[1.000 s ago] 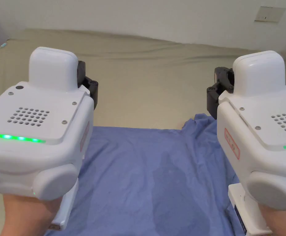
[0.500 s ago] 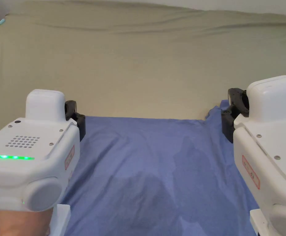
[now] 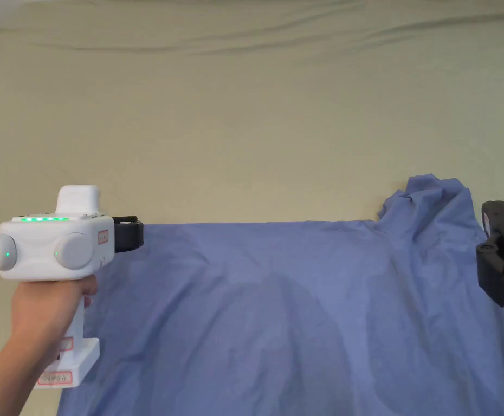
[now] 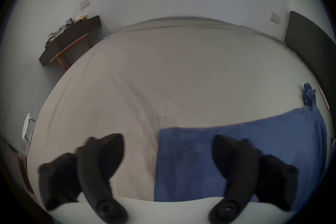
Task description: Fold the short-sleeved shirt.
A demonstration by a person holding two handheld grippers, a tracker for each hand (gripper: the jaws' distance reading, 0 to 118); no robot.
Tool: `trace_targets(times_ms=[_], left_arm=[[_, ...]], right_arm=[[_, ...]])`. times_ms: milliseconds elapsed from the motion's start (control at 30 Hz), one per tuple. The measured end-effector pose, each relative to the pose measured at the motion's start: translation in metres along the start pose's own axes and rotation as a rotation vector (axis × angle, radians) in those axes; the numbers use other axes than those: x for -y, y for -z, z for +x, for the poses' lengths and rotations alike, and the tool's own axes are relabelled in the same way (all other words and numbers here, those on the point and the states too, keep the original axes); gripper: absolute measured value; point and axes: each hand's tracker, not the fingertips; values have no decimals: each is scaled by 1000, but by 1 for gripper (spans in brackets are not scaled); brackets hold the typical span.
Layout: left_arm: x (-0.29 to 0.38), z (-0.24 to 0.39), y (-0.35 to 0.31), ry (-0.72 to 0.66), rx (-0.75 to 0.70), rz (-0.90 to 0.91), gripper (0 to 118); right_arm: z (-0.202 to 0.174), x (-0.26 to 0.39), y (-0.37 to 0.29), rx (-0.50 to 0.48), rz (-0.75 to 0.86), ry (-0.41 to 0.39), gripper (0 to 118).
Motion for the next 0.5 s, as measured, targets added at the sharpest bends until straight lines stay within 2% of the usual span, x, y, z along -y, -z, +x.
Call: trace_targets(times_ms=[100,233,300,333,367,400,433,467,500], left_arm=[[-2,-1,20,-5,-40,-43,104],[6,-9,23,-165,-11,-84,101],[6,-4,15,-137,-12,-75,78],[7,3,10,-94,7,-55,58],[7,12,5,-50,38,-37,28],[8,19,0,-16,61,-24,28],[9,29,-3,26,28,-14,20],[12,38,-4,82,42,-17,2],[16,44,-5,131,-5,-14,0]], right_arm=[[6,5,4,17,-24,12,0],[11,9,6,31,-45,20,0],[12,10,8,37,-54,18,0],[12,10,10,40,-60,15,0],[13,11,12,42,-67,11,0],[13,12,14,45,-74,7,0],[14,13,16,47,-79,6,0],[16,14,18,49,-84,9,0],[19,14,20,46,-94,17,0]])
